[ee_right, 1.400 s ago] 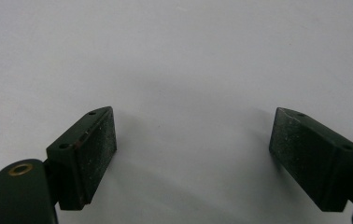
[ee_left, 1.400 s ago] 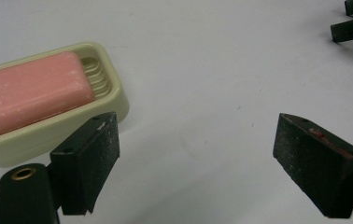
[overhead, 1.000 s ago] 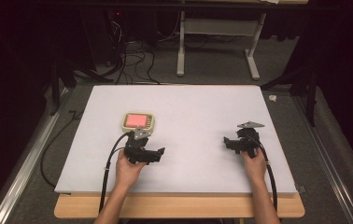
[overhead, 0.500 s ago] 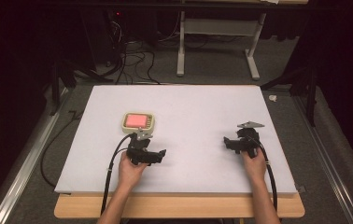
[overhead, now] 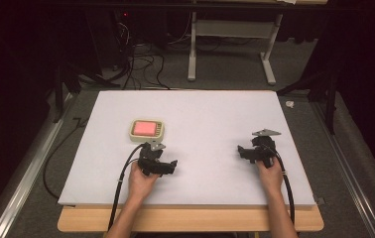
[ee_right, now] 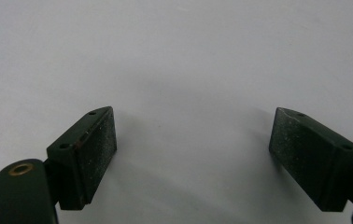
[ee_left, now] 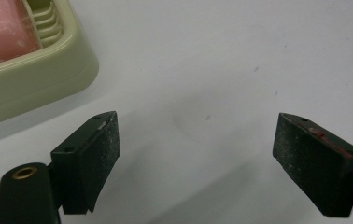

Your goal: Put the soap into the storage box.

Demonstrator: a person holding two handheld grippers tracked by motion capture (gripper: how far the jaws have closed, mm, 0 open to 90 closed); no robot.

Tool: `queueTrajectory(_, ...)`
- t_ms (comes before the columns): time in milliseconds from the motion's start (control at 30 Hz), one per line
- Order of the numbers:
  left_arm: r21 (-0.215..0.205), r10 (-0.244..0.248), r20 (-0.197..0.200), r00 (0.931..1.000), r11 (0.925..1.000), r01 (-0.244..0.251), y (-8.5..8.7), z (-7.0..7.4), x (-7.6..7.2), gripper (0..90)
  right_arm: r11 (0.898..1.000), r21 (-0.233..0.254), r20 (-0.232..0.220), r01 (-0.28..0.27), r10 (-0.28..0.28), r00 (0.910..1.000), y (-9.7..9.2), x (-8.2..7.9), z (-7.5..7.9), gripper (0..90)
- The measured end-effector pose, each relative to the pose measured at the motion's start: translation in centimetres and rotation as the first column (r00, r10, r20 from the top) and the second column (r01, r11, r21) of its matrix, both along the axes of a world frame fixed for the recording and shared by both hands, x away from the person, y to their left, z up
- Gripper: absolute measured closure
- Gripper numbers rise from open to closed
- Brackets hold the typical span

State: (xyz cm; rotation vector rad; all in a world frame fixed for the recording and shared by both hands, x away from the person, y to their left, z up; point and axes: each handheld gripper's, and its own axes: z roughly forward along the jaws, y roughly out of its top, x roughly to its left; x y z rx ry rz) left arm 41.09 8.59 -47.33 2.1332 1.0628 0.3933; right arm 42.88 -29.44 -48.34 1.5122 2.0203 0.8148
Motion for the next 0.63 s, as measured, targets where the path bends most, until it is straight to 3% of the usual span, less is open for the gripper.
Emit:
queueTrajectory(200,0.05,-0.002,0.021,0.9998,0.9987,0.001,-0.7,-0.8,0.0,15.3,1.0,0.0,0.0,0.0,0.0,1.0,0.0,0.0,0.0,15.7)
queueTrajectory(333,0.004,0.008,0.03,0.9995,1.0,-0.009,-0.3,-1.3,0.0,14.7,1.0,0.0,0.0,0.0,0.0,1.0,0.0,0.0,0.0,15.7)
queueTrajectory(633,0.006,0.016,0.038,0.9992,0.9999,-0.016,-0.4,-1.4,0.0,14.7,1.0,0.001,-0.001,-0.001,0.001,1.0,0.0,0.0,0.0,15.8)
